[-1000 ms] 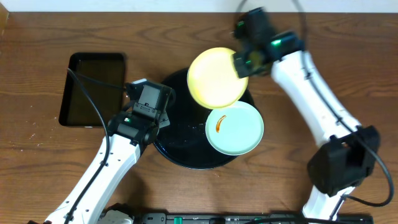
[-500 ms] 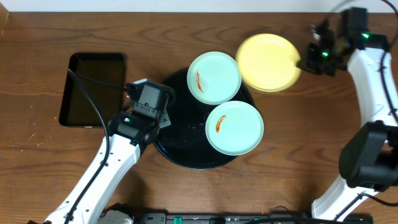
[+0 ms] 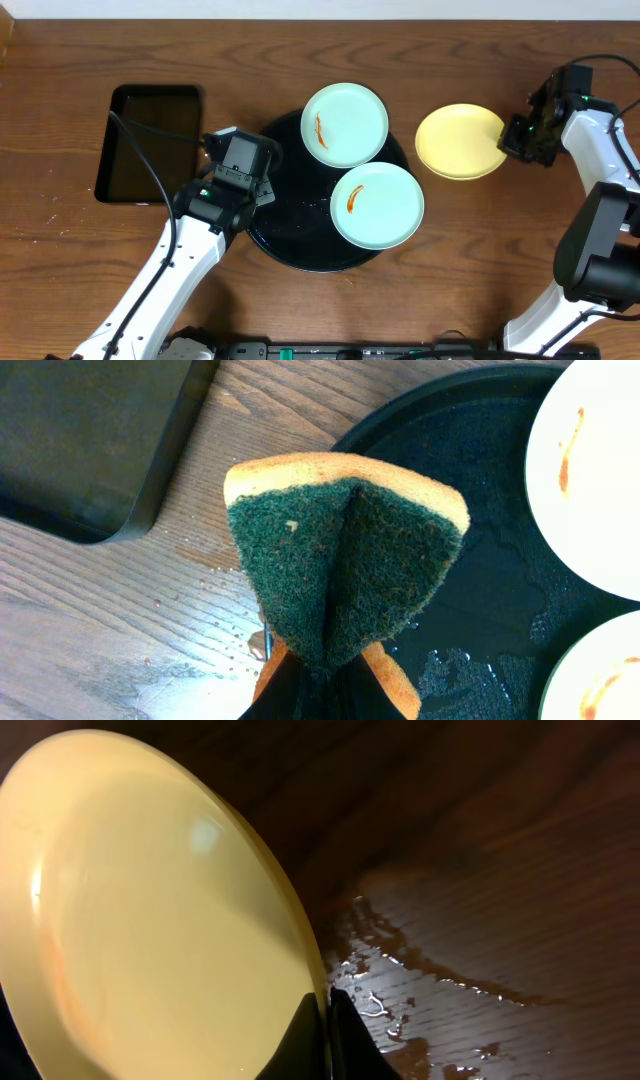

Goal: Clean dirty plates on tray and stack at the side
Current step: 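Place the cream plate on the table right of the tray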

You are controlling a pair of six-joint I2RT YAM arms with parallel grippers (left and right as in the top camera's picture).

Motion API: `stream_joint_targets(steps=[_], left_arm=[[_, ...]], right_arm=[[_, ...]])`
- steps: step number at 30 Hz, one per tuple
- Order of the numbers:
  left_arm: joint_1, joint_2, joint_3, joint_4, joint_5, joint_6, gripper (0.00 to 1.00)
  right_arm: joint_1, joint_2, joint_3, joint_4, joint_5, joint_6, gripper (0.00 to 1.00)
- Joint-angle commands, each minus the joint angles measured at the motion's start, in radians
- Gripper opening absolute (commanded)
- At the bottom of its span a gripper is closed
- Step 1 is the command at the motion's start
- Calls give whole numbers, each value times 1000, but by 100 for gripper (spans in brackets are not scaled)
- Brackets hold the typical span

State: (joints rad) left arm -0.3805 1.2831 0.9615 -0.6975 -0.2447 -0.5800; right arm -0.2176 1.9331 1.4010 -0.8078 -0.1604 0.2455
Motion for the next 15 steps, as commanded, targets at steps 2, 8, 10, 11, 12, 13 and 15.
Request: stream_joint_targets(steps=[2, 8, 10, 11, 12, 13, 15], left_arm=[[4, 2, 11, 3, -5, -9, 8], [4, 2, 11, 4, -5, -9, 8], [4, 2, 11, 4, -6, -9, 8], [4, 2, 11, 4, -5, -9, 8], [4, 2, 11, 4, -5, -9, 8], [4, 2, 11, 4, -5, -9, 8], [4, 2, 11, 4, -5, -9, 8]], right_arm=[[2, -29, 0, 2, 24, 27, 34], [9, -36, 75, -95, -219, -97, 65], [30, -44, 146, -151, -297, -135, 68], [45, -48, 182, -175, -307, -142, 71], [61, -51, 212, -193, -308, -143, 74], [84, -52, 251, -211, -308, -144, 81], [138, -52, 317, -233, -307, -143, 99]])
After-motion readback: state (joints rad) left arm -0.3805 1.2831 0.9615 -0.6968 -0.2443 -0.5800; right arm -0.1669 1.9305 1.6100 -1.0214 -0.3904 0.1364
